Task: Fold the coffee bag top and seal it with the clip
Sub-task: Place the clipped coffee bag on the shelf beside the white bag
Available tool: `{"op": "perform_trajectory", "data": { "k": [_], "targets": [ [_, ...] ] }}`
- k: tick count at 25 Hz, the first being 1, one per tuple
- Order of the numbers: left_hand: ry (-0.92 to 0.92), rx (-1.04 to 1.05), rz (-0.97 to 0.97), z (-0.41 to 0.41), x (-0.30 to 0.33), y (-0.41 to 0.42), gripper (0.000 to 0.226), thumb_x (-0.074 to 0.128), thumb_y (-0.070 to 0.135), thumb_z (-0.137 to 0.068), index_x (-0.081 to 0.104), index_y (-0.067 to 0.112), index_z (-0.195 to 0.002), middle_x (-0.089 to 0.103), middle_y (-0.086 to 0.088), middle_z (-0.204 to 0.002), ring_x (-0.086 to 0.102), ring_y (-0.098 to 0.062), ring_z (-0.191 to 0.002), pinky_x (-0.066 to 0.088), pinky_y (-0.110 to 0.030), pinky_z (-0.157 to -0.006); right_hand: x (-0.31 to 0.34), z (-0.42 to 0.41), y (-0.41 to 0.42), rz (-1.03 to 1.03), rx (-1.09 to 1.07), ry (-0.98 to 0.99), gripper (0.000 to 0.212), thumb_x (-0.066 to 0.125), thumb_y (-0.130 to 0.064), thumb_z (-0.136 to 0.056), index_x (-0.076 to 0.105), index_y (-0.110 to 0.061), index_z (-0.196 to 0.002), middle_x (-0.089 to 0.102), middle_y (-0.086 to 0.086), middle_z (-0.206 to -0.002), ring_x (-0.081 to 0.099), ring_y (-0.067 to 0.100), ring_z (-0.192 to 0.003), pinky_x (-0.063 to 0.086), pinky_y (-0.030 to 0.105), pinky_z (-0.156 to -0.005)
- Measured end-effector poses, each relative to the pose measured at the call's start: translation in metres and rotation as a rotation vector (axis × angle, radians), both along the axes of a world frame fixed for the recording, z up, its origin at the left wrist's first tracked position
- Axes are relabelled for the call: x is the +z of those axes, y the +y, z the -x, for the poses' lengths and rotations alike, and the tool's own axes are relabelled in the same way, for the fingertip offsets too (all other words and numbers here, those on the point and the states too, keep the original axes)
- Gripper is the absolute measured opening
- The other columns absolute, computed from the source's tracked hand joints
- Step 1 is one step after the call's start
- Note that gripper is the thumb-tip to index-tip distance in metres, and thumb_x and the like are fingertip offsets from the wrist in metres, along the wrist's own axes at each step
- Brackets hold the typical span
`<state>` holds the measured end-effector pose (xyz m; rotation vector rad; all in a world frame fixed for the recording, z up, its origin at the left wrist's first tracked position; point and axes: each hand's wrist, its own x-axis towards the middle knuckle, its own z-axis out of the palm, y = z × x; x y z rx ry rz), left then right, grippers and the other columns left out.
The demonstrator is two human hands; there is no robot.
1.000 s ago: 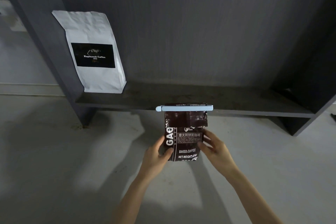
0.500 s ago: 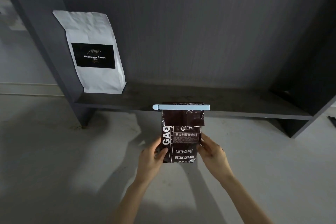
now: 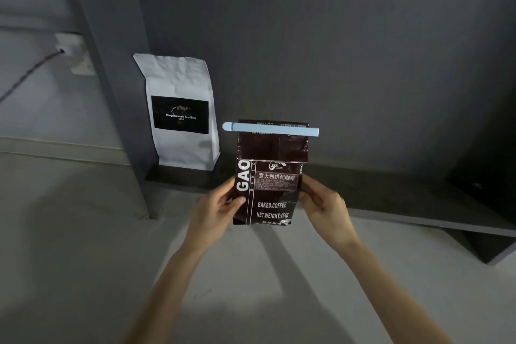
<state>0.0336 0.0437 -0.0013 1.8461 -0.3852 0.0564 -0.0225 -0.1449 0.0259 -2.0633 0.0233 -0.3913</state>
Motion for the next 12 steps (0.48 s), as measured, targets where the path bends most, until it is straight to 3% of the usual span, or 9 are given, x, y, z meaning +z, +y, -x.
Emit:
{"op": "perform_trajectory", "data": {
  "k": [4,9,12],
  "targets": [
    [-0.091,0.098,-0.094,-0.032,0.019,0.009,0.051,0.061,0.015,-0.08,0.043,0.011,-0.128,0.055,0.002,-0.123,0.054,-0.003,-0.105,0.038,-0.002,-0.081,0.018,-0.037,0.011,-0.024,0.005,-0.056,0.037,0.043,-0.002,-0.087,0.056,-0.021,-0.116,0.071,0.007,-0.098,0.062,0.018,-0.089,0.044,0.003,-0.066],
    [-0.132,0.106,-0.088,-0.076,0.029,0.01,0.049,0.058,0.014,-0.083,0.043,0.013,-0.129,0.058,-0.006,-0.126,0.052,-0.006,-0.109,0.037,0.001,-0.081,0.031,-0.084,0.017,-0.033,0.026,-0.091,0.037,0.042,-0.002,-0.088,0.054,-0.018,-0.119,0.065,-0.007,-0.096,0.061,0.009,-0.085,0.039,-0.006,-0.067],
    [-0.102,0.113,-0.047,-0.099,0.023,0.005,0.049,0.055,0.009,-0.083,0.039,0.013,-0.13,0.055,-0.006,-0.126,0.049,-0.008,-0.111,0.038,-0.002,-0.085,0.027,-0.107,0.017,-0.055,0.035,-0.077,0.037,0.042,-0.002,-0.088,0.052,-0.018,-0.12,0.063,-0.009,-0.097,0.059,0.006,-0.081,0.043,-0.003,-0.066]
  ]
}}
